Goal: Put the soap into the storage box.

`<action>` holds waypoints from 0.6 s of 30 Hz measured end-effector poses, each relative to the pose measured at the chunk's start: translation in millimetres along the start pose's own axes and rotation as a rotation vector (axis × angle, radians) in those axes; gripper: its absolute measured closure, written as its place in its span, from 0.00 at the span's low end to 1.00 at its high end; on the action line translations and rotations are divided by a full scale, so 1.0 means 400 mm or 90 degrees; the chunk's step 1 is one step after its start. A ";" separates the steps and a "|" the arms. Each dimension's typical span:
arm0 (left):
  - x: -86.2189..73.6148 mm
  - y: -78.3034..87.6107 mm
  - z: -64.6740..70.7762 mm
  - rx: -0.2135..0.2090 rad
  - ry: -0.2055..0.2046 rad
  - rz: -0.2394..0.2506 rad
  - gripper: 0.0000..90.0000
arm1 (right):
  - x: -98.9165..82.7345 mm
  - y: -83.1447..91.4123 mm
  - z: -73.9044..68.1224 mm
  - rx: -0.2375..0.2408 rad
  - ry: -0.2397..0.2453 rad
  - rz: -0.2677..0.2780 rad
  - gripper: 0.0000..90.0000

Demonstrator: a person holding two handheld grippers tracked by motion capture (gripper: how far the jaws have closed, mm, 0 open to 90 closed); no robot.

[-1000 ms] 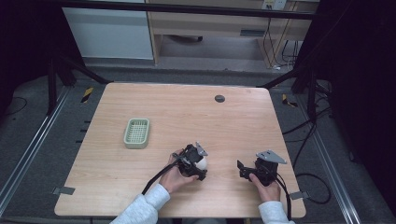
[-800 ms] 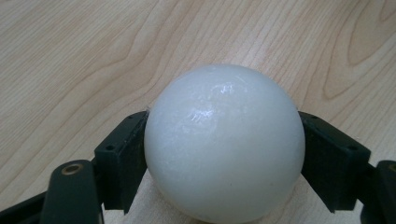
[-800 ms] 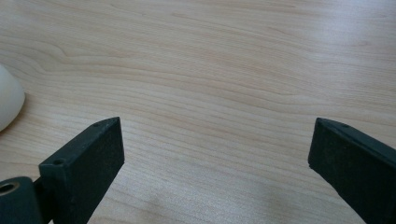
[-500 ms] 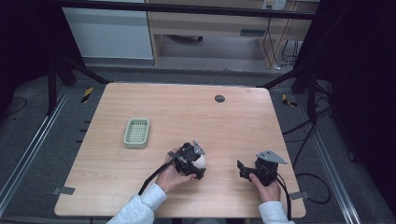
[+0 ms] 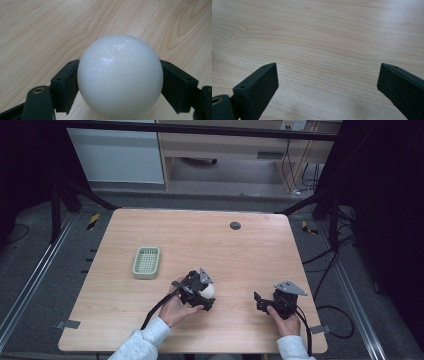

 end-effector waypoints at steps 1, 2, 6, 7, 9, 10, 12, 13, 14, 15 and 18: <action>0.000 0.005 -0.001 -0.001 -0.001 0.001 0.25 | 0.000 0.000 0.000 0.000 0.000 0.000 0.04; 0.000 0.010 -0.002 0.001 0.001 0.004 0.25 | 0.000 0.000 0.000 0.000 0.000 0.000 0.04; -0.002 0.031 -0.007 0.003 0.001 0.008 0.25 | 0.000 0.000 0.000 0.000 0.000 0.000 0.04; -0.002 0.034 -0.008 0.003 0.003 0.011 0.25 | 0.000 0.000 0.000 0.000 0.000 0.000 0.04; -0.003 0.044 -0.011 0.003 0.006 0.015 0.25 | 0.000 0.000 0.000 0.000 0.000 -0.001 0.04; -0.006 0.051 -0.015 0.007 0.004 0.014 0.25 | 0.000 0.000 0.000 -0.001 0.000 -0.001 0.04; -0.006 0.057 -0.017 0.008 0.007 0.020 0.25 | 0.000 0.000 0.000 0.000 0.000 -0.001 0.04; -0.007 0.062 -0.019 0.007 0.005 0.020 0.25 | 0.000 0.000 0.000 0.000 0.000 -0.001 0.04; -0.008 0.066 -0.021 0.009 0.007 0.021 0.25 | -0.001 0.000 0.000 -0.001 0.000 -0.001 0.04; -0.007 0.071 -0.023 0.012 0.010 0.025 0.25 | -0.001 0.000 0.000 -0.001 0.001 -0.001 0.04; -0.007 0.085 -0.029 0.014 0.009 0.028 0.25 | -0.001 -0.001 0.000 -0.001 0.001 -0.001 0.04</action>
Point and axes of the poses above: each handheld gripper's, and its own axes: y roughly backward along the jaws, x roughly out of its top, z roughly to its right, the point moved 10 cm from there along -y, roughly forward along the jaws, and after that the axes turned 10 degrees about -x, right-handed, at the moved point
